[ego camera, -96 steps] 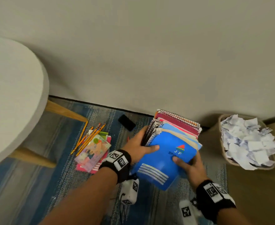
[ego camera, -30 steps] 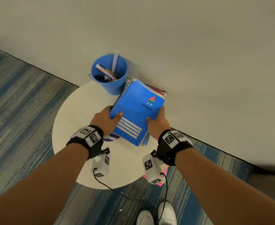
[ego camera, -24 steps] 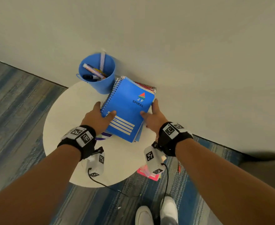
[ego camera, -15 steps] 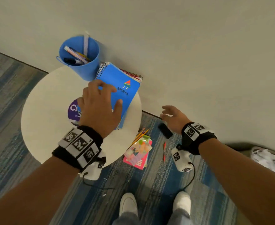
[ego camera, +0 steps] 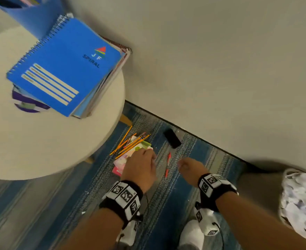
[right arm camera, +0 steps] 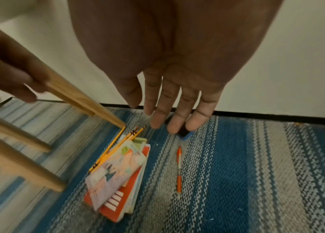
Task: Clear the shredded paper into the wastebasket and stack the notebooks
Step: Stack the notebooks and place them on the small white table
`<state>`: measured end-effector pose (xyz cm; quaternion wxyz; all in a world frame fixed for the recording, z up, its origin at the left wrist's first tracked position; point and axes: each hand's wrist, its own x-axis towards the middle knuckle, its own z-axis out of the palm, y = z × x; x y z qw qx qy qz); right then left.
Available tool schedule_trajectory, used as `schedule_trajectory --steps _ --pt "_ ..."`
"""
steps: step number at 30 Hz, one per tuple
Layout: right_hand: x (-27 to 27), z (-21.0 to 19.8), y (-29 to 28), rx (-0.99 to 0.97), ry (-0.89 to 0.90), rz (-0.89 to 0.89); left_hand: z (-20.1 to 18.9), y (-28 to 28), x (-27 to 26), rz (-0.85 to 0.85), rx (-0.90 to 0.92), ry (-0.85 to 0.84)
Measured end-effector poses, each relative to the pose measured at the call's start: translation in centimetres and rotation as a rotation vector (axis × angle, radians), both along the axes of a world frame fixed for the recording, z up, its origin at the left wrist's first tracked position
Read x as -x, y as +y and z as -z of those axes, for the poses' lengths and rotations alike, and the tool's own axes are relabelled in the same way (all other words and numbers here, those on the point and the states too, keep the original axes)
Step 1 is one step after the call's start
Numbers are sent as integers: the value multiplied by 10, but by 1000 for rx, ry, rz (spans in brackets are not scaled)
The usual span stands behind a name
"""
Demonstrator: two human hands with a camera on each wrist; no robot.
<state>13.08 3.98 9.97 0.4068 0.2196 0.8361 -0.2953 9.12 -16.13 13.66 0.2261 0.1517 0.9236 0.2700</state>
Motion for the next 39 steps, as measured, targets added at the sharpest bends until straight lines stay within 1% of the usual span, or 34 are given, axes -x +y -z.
schedule_trajectory --steps 3,5,7,10,13,15,17,20,23,25,27,30,32,33,34,35,36,37,38,39 --pt "-12 43 6 -14 3 -78 77 1 -8 -156 76 -125" --pt "-14 71 8 -19 -13 -113 121 -4 -12 -249 76 -192" --pt "-10 99 10 -31 -25 -157 157 -10 -6 -315 119 -207" --pt "5 136 10 -67 -41 -226 202 -22 20 -387 209 -153" --pt "20 167 11 -117 -78 -303 239 -37 51 -433 270 -137" --pt "29 189 13 -121 -118 -363 259 -48 73 -433 325 -143" --pt "38 211 15 -122 -139 -451 277 -59 95 -389 392 -156" --pt "38 243 16 -163 -141 -499 299 -73 125 -236 499 -175" --pt "44 265 15 -173 -134 -512 311 -79 148 -33 541 -205" --pt "55 269 18 -146 -120 -533 314 -78 161 103 539 -159" --pt "64 267 22 -86 -152 -566 314 -77 166 215 514 -126" --pt "77 262 26 -86 -163 -579 319 -78 173 309 557 -74" --pt "86 256 23 -67 -124 -530 324 -78 177 313 588 -64" --pt "91 253 20 -18 -120 -470 323 -77 178 291 587 -75" --pt "94 250 17 89 -122 -345 323 -76 178 258 566 -88" --pt "97 245 13 206 -141 -174 322 -75 178 204 515 -95" --pt "100 243 10 271 -128 -55 322 -73 177 139 442 -102" --pt "106 243 10 276 -63 7 322 -71 176 68 354 -109" --pt "113 245 11 202 42 7 321 -67 173 11 254 -109" --pt "118 246 12 79 167 -28 320 -62 170 -5 169 -112"
